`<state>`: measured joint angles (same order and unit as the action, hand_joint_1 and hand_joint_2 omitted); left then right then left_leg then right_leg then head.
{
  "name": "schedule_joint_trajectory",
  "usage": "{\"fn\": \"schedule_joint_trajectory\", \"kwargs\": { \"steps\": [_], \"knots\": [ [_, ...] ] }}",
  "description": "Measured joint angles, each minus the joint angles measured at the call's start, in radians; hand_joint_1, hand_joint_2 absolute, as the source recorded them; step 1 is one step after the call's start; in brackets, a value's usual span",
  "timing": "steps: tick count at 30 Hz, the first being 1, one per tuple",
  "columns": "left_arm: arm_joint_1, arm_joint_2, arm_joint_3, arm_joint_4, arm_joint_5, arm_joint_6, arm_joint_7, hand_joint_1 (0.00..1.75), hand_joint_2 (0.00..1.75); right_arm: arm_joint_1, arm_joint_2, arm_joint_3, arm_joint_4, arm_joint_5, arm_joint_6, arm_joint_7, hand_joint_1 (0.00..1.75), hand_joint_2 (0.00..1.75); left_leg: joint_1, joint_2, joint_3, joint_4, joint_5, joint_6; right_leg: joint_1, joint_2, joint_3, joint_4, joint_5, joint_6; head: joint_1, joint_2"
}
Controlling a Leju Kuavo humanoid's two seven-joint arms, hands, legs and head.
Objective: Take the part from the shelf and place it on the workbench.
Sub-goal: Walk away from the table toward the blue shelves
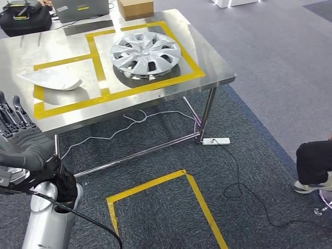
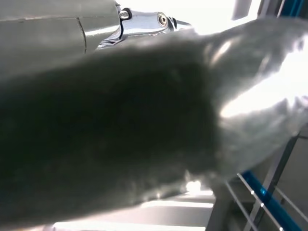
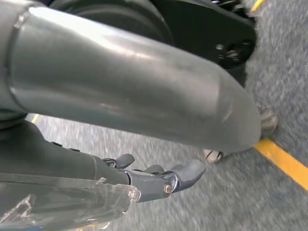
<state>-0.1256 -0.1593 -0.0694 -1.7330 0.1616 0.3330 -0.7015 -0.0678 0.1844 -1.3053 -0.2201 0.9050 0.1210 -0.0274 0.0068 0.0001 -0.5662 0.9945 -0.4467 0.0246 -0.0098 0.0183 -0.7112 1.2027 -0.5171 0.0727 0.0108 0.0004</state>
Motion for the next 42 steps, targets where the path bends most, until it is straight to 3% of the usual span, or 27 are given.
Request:
{"fn": "schedule_joint_trajectory", "kwargs": {
  "steps": [2,3,5,7,8,10,11,13,14,16,17,18,20,22,24,25,26,28,30,32,33,35,37,38,39,41,42],
  "knots": [
    [0.003,0.001,-0.001,0.000,-0.001,0.001,0.000,0.00,0.00,0.000,-0.001,0.000,0.000,0.000,-0.012,0.005,0.00,0.00,-0.005,0.022,0.000,0.000,-0.002,0.003,0.000,-0.010,-0.040,0.091,-0.029,0.001,0.000,0.000],
    [0.003,0.001,-0.002,0.000,-0.001,0.002,0.000,0.00,0.00,0.001,-0.002,0.000,0.000,0.000,-0.019,0.006,0.00,0.00,-0.007,0.031,0.001,0.000,-0.002,0.004,0.000,-0.012,-0.031,0.080,-0.016,-0.001,0.000,0.000],
    [0.003,0.001,-0.002,0.000,0.000,0.009,0.000,0.00,0.00,0.001,-0.004,0.000,0.000,-0.001,-0.028,0.003,0.00,0.00,-0.010,0.048,0.003,0.001,-0.004,0.003,0.004,-0.030,0.038,-0.036,0.039,-0.009,0.000,0.000],
    [0.003,0.001,-0.003,0.000,0.004,0.017,0.000,0.00,0.00,-0.002,-0.006,0.000,-0.001,-0.001,-0.034,-0.002,0.00,0.00,-0.015,0.061,0.005,0.003,-0.007,-0.003,0.012,-0.061,0.106,-0.154,0.073,-0.020,-0.001,0.000],
    [0.003,0.002,-0.003,0.000,0.006,0.020,0.000,0.00,0.00,-0.004,-0.006,0.000,-0.001,-0.001,-0.035,-0.003,0.00,0.00,-0.018,0.068,0.006,0.003,-0.008,-0.007,0.015,-0.069,0.121,-0.181,0.078,-0.025,-0.001,0.000],
    [0.002,0.002,-0.003,0.000,0.007,0.022,0.000,0.00,0.00,-0.005,-0.007,0.000,-0.001,-0.001,-0.039,-0.004,0.00,0.00,-0.019,0.082,0.007,0.003,-0.008,-0.016,0.016,-0.053,0.121,-0.188,0.081,-0.036,-0.002,0.000],
    [0.002,0.003,-0.003,0.000,0.006,0.023,0.000,0.00,0.00,-0.004,-0.007,0.000,-0.001,-0.001,-0.040,-0.004,0.00,0.00,-0.017,0.078,0.007,0.005,-0.011,-0.022,0.014,-0.045,0.120,-0.190,0.084,-0.040,-0.002,0.000],
    [0.001,0.004,-0.004,0.000,0.006,0.023,0.000,0.00,0.00,-0.004,-0.008,0.000,-0.001,-0.002,-0.042,-0.006,0.00,0.00,-0.013,0.047,-0.012,0.050,-0.045,-0.035,0.008,-0.028,0.121,-0.196,0.091,-0.050,-0.004,0.000],
    [0.002,0.005,-0.004,0.000,0.005,0.024,0.000,0.00,0.00,-0.004,-0.009,0.000,-0.001,-0.002,-0.043,-0.007,0.00,0.00,-0.011,0.027,-0.035,0.103,-0.076,-0.041,0.005,-0.020,0.120,-0.198,0.092,-0.053,-0.005,0.000],
    [0.006,0.009,-0.004,0.000,0.005,0.025,0.000,0.00,0.00,-0.005,-0.010,-0.001,-0.002,-0.006,-0.043,-0.011,0.00,0.00,-0.007,0.011,-0.097,0.232,-0.133,-0.047,0.002,0.000,0.117,-0.198,0.094,-0.055,-0.005,0.000],
    [0.009,0.011,-0.004,0.000,0.005,0.025,0.000,0.00,0.00,-0.004,-0.010,-0.001,-0.002,-0.007,-0.042,-0.012,0.00,0.00,-0.006,0.009,-0.117,0.271,-0.141,-0.049,0.001,0.011,0.117,-0.198,0.094,-0.055,-0.005,0.000],
    [0.009,0.012,-0.004,0.000,0.005,0.025,0.000,0.00,0.00,-0.003,-0.010,-0.002,-0.002,-0.008,-0.041,-0.013,0.00,0.00,-0.005,0.008,-0.121,0.276,-0.129,-0.050,-0.001,0.022,0.116,-0.197,0.095,-0.054,-0.005,0.000],
    [0.009,0.013,-0.004,0.000,0.005,0.025,0.000,0.00,0.00,-0.002,-0.010,-0.002,-0.002,-0.009,-0.038,-0.013,0.00,0.00,0.000,-0.002,-0.081,0.186,-0.062,-0.051,-0.004,0.044,0.116,-0.197,0.097,-0.049,-0.005,0.000],
    [0.009,0.014,-0.004,0.000,0.005,0.024,0.000,0.00,0.00,-0.003,-0.012,-0.002,-0.002,-0.009,-0.036,-0.013,0.00,0.00,0.008,-0.037,-0.025,0.064,-0.011,-0.050,-0.004,0.066,0.110,-0.192,0.098,-0.038,-0.006,0.000],
    [0.009,0.015,-0.004,0.001,0.003,0.025,0.000,0.00,0.00,-0.003,-0.014,-0.002,-0.002,-0.007,-0.035,-0.013,0.00,0.00,0.009,-0.057,-0.005,0.013,-0.004,-0.041,-0.005,0.083,0.100,-0.190,0.102,-0.024,-0.007,0.000],
    [0.009,0.015,-0.005,0.001,0.002,0.025,0.000,0.00,0.00,-0.001,-0.016,-0.002,-0.002,-0.005,-0.034,-0.013,0.00,0.00,0.008,-0.051,-0.004,0.009,-0.006,-0.033,-0.008,0.091,0.095,-0.192,0.105,-0.017,-0.006,0.000],
    [0.008,0.016,-0.007,0.001,0.000,0.025,0.000,0.00,0.00,0.001,-0.018,-0.002,-0.001,-0.004,-0.034,-0.012,0.00,0.00,0.007,-0.044,-0.005,0.008,-0.004,-0.026,-0.009,0.088,0.091,-0.192,0.106,-0.010,-0.007,0.000],
    [0.005,0.016,-0.012,0.001,-0.001,0.025,0.000,0.00,0.00,0.003,-0.021,-0.002,-0.001,-0.002,-0.034,-0.011,0.00,0.00,0.008,-0.027,-0.003,0.004,-0.001,-0.013,-0.007,0.049,0.069,-0.156,0.083,-0.001,0.001,0.000],
    [0.007,0.016,-0.013,0.001,-0.002,0.025,0.000,0.00,0.00,-0.001,-0.022,-0.002,-0.001,-0.002,-0.034,-0.010,0.00,0.00,0.005,-0.006,-0.001,0.003,-0.002,-0.004,-0.004,0.000,0.013,-0.039,0.023,0.004,0.009,0.000],
    [0.009,0.017,-0.013,0.002,-0.001,0.025,0.000,0.00,0.00,-0.002,-0.023,-0.002,-0.001,-0.001,-0.035,-0.010,0.00,0.00,0.001,0.016,-0.001,0.003,-0.003,0.000,-0.004,-0.012,-0.041,0.077,-0.020,0.005,0.009,0.000],
    [0.010,0.017,-0.013,0.002,-0.001,0.025,0.000,0.00,0.00,-0.002,-0.023,-0.002,-0.001,-0.001,-0.037,-0.010,0.00,0.00,-0.001,0.026,0.000,0.003,-0.004,0.001,-0.003,-0.013,-0.045,0.090,-0.017,0.004,0.009,0.000],
    [0.010,0.017,-0.013,0.003,-0.001,0.025,0.000,0.00,0.00,0.000,-0.026,-0.002,-0.001,0.001,-0.045,-0.009,0.00,0.00,-0.002,0.042,0.003,0.003,-0.006,0.000,-0.001,-0.021,0.006,0.004,0.033,-0.002,0.009,0.000],
    [0.010,0.017,-0.014,0.003,-0.001,0.025,0.000,0.00,0.00,-0.002,-0.028,-0.002,-0.001,0.001,-0.050,-0.008,0.00,0.00,-0.006,0.057,0.007,0.004,-0.010,-0.006,0.006,-0.052,0.080,-0.126,0.076,-0.013,0.009,0.000],
    [0.009,0.017,-0.014,0.003,-0.002,0.025,0.000,0.00,0.00,-0.004,-0.029,-0.002,-0.001,0.001,-0.050,-0.008,0.00,0.00,-0.009,0.064,0.008,0.005,-0.011,-0.010,0.009,-0.062,0.102,-0.165,0.086,-0.018,0.008,0.000],
    [0.009,0.017,-0.014,0.003,-0.003,0.025,0.000,0.00,0.00,-0.005,-0.029,-0.002,-0.001,0.002,-0.050,-0.007,0.00,0.00,-0.011,0.071,0.009,0.006,-0.012,-0.014,0.012,-0.065,0.110,-0.181,0.087,-0.023,0.007,0.000],
    [0.008,0.018,-0.016,0.003,-0.004,0.026,0.000,0.00,0.00,-0.004,-0.029,-0.002,-0.001,0.001,-0.050,-0.005,0.00,0.00,-0.012,0.084,0.009,0.005,-0.013,-0.024,0.012,-0.045,0.108,-0.183,0.092,-0.035,0.007,0.000],
    [0.007,0.018,-0.017,0.003,-0.005,0.026,0.000,0.00,0.00,-0.003,-0.029,-0.002,-0.001,0.001,-0.050,-0.003,0.00,0.00,-0.010,0.078,0.007,0.010,-0.020,-0.029,0.011,-0.037,0.107,-0.185,0.095,-0.040,0.006,0.000]
  ]
}}
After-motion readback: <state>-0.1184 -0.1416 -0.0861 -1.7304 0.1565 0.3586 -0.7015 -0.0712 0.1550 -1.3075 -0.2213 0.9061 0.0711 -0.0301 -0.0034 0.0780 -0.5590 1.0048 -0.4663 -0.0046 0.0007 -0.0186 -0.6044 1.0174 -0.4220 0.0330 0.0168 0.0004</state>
